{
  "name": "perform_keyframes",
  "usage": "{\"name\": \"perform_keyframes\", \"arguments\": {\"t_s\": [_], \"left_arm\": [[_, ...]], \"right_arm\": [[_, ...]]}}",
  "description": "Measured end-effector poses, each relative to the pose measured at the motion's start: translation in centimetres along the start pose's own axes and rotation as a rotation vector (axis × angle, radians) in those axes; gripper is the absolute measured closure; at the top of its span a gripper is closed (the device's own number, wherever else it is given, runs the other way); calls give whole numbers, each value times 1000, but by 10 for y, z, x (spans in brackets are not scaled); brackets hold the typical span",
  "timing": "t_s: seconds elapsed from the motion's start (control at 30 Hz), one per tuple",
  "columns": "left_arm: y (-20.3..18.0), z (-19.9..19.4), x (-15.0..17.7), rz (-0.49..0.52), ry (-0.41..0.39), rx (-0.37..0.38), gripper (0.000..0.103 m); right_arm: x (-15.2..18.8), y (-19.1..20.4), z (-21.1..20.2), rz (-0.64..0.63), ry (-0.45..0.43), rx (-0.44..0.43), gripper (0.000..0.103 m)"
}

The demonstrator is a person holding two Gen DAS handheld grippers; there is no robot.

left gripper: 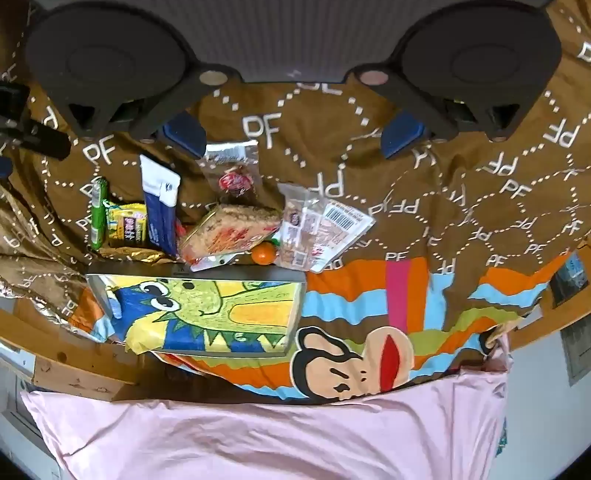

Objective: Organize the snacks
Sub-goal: 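Move both tools toward the snack pile beside the metal tray, then grasp the red-text rice-cracker bag with the left tool while the right tool grasps the blue box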

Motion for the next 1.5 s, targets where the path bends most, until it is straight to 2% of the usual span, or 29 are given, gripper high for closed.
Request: {"name": "perform_keyframes", "arguments": {"t_s": [0.2, 0.37, 0.5, 0.6, 0.73, 0.87, 0.97, 1.03, 1.17, 1.23, 1.27, 1.4, 1.5], "left_arm": [[3, 14, -17, 27, 0, 68, 0], [17, 33, -35, -15, 31, 140, 0], [28, 49, -54, -39, 56, 183, 0], [34, 59, -73, -65, 62, 228, 0], [39, 70, -97, -122, 87, 279, 0], [38, 85, -117, -145, 141, 310, 0], [35, 102, -126, -161, 208, 340, 0], [31, 114, -128, -178, 257, 365, 0], [26, 137, -123, -266, 352, 417, 1], [23, 147, -119, -320, 397, 442, 1], [23, 153, -117, -349, 422, 449, 1], [25, 167, -116, -433, 460, 447, 1], [28, 178, -117, -472, 480, 432, 1]], "right_arm": [[-1, -4, 7, 9, 14, -11, 1], [-7, 0, 17, -11, 9, -30, 1], [-17, 9, 32, -25, 4, -4, 1], [-28, 17, 49, -10, 35, -3, 1], [-40, 22, 74, 75, 112, -40, 1], [-42, 26, 91, 148, 148, -86, 1], [-40, 32, 103, 153, 159, -99, 1], [-38, 34, 109, 145, 170, -99, 5], [-35, 34, 116, 162, 178, -117, 7], [-35, 32, 118, 171, 174, -122, 10], [-35, 31, 119, 169, 170, -127, 15], [-33, 34, 120, 151, 163, -145, 19], [-32, 30, 124, 192, 193, -160, 21]]}}
Point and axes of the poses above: each gripper's, at about its wrist camera, not at the fingertips, and z roughly the way its jaws point, y to its left, x to its underside, the point moved 3 cm from there along z, roughly the way its jaws point, and after that the axes turned 15 degrees about z, right-handed, at the moved point
